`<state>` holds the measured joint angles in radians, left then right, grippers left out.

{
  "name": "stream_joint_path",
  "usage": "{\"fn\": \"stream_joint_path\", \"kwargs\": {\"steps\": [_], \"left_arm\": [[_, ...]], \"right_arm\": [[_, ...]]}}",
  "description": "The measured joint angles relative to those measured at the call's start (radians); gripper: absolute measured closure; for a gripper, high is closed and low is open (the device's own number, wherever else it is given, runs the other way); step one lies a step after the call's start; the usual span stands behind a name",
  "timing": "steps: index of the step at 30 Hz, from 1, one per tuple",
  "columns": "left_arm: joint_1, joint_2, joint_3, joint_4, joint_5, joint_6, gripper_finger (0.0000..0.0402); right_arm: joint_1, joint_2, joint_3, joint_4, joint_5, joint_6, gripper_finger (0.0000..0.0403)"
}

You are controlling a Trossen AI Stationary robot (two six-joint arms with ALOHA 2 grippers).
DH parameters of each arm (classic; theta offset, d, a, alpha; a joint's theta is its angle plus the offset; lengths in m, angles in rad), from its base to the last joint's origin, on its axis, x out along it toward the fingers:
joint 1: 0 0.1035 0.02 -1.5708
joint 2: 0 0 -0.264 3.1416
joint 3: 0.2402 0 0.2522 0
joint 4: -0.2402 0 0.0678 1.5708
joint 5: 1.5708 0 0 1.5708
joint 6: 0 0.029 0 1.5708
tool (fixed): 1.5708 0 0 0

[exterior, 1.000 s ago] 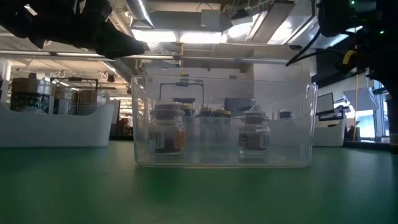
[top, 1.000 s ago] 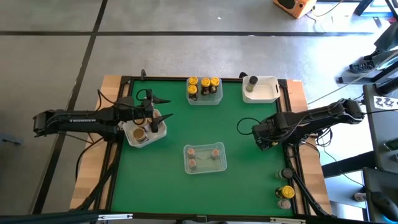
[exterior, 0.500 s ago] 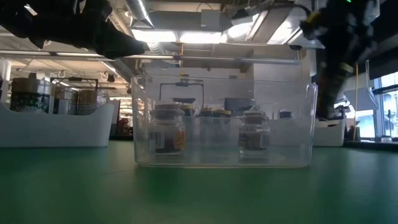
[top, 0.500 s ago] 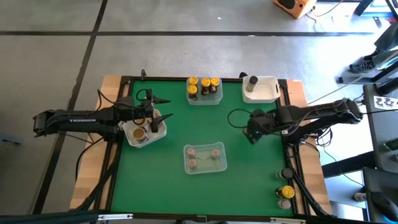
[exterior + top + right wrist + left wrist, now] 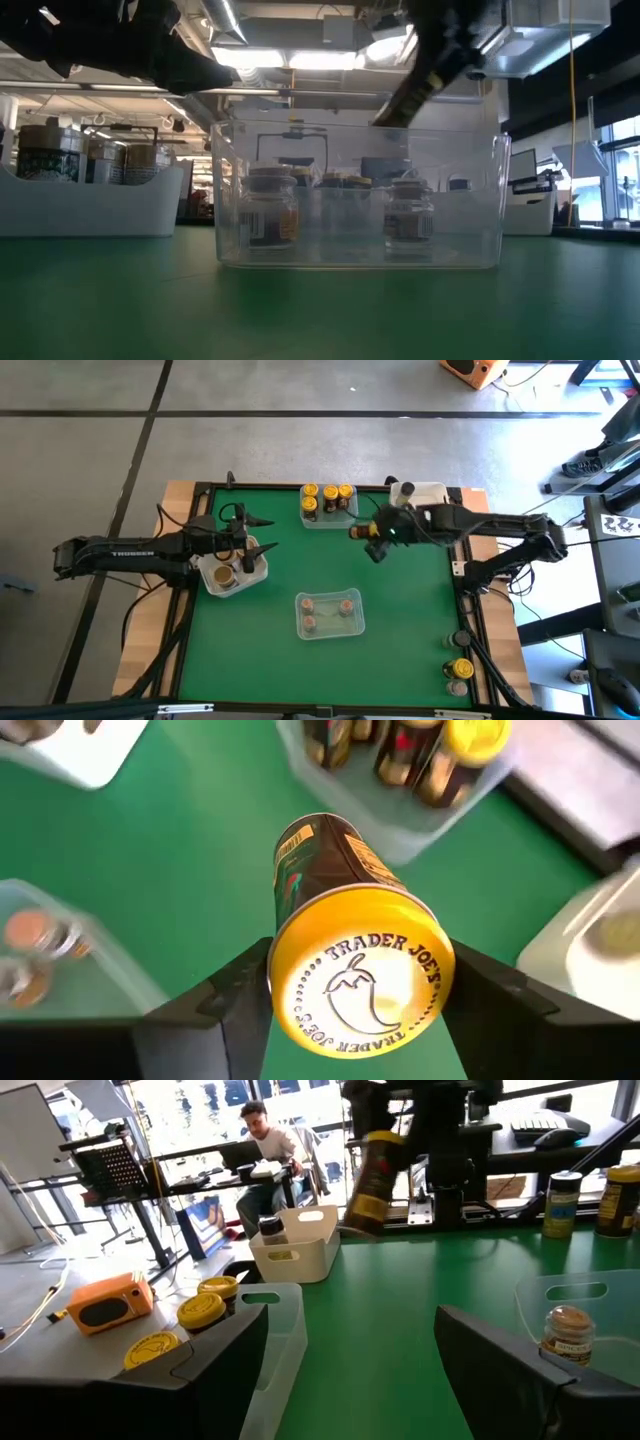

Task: Sort spices by type
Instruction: Put the yellow spice bottle into the top transparent bin

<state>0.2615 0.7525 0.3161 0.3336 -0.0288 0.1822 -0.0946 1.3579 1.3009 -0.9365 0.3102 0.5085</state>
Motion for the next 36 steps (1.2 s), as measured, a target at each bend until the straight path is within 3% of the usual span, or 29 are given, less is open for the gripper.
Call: {"fn": "stream_joint_path", "kwargs": {"steps": [18, 28, 36], "left_arm": [[0.000, 0.000, 0.000, 0.000, 0.000, 0.003, 0.0116], [0.000, 0.000, 0.000, 0.000, 0.000, 0.003, 0.0116], [0.000, 0.000, 0.000, -0.005, 0.000, 0.007, 0.0116]], "right_arm": [[-0.254, 0.363, 0.353, 0.004, -0.015, -0.354, 0.0165], [-0.322, 0.470, 0.370, -0.003, -0.032, -0.413, 0.0165], [-0.324, 0.481, 0.371, 0.019, -0.033, -0.435, 0.0165]]}}
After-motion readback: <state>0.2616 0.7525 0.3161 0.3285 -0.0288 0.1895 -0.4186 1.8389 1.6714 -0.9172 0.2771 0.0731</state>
